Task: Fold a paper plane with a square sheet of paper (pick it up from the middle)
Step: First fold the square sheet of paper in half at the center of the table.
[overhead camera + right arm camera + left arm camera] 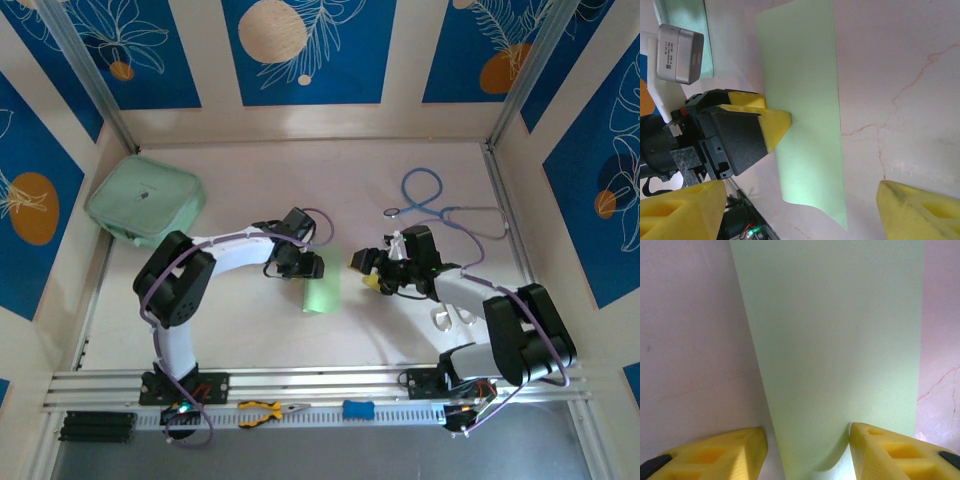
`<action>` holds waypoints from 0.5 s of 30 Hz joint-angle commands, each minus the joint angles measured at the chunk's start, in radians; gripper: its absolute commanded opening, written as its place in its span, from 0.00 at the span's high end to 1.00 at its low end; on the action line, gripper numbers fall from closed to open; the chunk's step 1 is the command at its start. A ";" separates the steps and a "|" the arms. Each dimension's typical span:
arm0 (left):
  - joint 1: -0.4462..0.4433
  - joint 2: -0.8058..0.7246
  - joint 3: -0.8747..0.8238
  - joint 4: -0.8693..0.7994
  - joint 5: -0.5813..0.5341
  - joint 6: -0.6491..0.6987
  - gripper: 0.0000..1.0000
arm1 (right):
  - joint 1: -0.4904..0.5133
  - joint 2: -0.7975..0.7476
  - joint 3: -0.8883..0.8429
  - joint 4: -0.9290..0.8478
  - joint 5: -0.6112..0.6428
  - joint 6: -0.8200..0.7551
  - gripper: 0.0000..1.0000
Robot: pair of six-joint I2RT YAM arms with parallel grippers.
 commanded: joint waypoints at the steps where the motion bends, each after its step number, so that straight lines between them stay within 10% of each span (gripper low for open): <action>1: 0.003 0.063 -0.008 0.012 -0.051 0.015 0.48 | 0.005 0.010 0.013 -0.009 -0.007 -0.018 0.21; 15: 0.003 0.060 -0.006 0.003 -0.051 0.019 0.47 | 0.007 0.006 0.016 -0.020 0.002 -0.018 0.21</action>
